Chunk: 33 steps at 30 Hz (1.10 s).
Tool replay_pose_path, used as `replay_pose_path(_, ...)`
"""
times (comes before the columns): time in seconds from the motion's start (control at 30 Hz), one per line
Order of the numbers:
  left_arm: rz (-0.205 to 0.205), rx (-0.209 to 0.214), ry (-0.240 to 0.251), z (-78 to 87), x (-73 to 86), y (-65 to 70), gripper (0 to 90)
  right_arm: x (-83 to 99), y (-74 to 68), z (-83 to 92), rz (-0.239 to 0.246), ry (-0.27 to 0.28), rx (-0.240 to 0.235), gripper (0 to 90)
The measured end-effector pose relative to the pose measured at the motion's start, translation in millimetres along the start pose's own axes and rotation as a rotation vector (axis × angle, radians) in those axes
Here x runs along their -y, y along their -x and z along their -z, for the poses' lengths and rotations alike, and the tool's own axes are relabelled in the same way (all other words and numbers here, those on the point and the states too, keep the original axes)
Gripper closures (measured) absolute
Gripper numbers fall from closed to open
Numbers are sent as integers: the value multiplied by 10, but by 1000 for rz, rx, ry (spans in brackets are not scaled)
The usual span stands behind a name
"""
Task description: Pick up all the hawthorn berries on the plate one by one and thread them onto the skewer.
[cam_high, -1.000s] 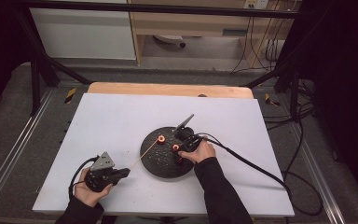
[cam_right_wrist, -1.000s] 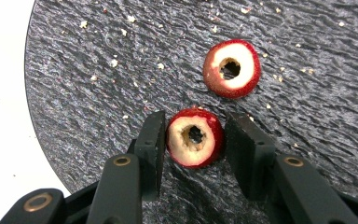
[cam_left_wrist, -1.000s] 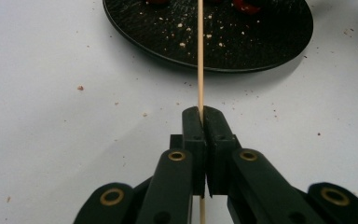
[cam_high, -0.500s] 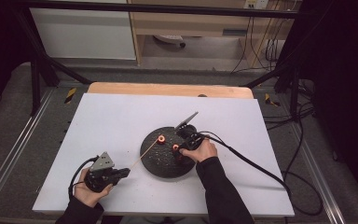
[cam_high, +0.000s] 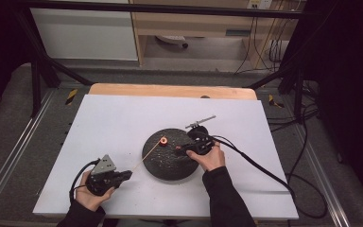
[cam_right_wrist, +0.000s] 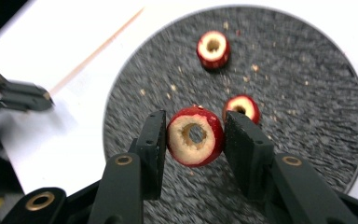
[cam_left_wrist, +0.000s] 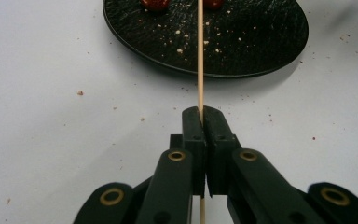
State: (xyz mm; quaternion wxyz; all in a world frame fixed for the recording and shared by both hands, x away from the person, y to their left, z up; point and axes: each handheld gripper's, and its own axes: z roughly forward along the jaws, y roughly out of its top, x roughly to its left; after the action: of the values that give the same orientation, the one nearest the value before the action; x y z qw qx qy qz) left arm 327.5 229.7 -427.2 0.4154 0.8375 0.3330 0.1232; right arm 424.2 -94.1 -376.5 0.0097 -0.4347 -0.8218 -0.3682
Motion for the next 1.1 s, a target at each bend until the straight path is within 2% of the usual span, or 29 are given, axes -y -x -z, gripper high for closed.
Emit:
replay_pose_path(0.27, 0, -1, 8, 4, 0, 22, 879, 200, 29, 10, -85, 228, -102, 606)
replay_pose_path(0.37, 3, -5, 13, 8, 0, 23, 879, 267, 34, -23, -121, 289, -124, 606)
replay_pose_path(0.5, 10, -5, 20, 12, 2, 23, 879, 333, 56, -49, -158, 368, -143, 606)
replay_pose_path(0.63, 17, -12, 23, 13, 8, 23, 879, 422, 48, -84, -201, 483, -148, 606)
replay_pose_path(0.87, 29, -18, 29, 10, 16, 30, 879, 515, 17, -192, -234, 621, -148, 606)
replay_pose_path(1.1, 41, -16, 46, 15, 23, 42, 879, 566, -38, -263, -255, 716, -171, 606)
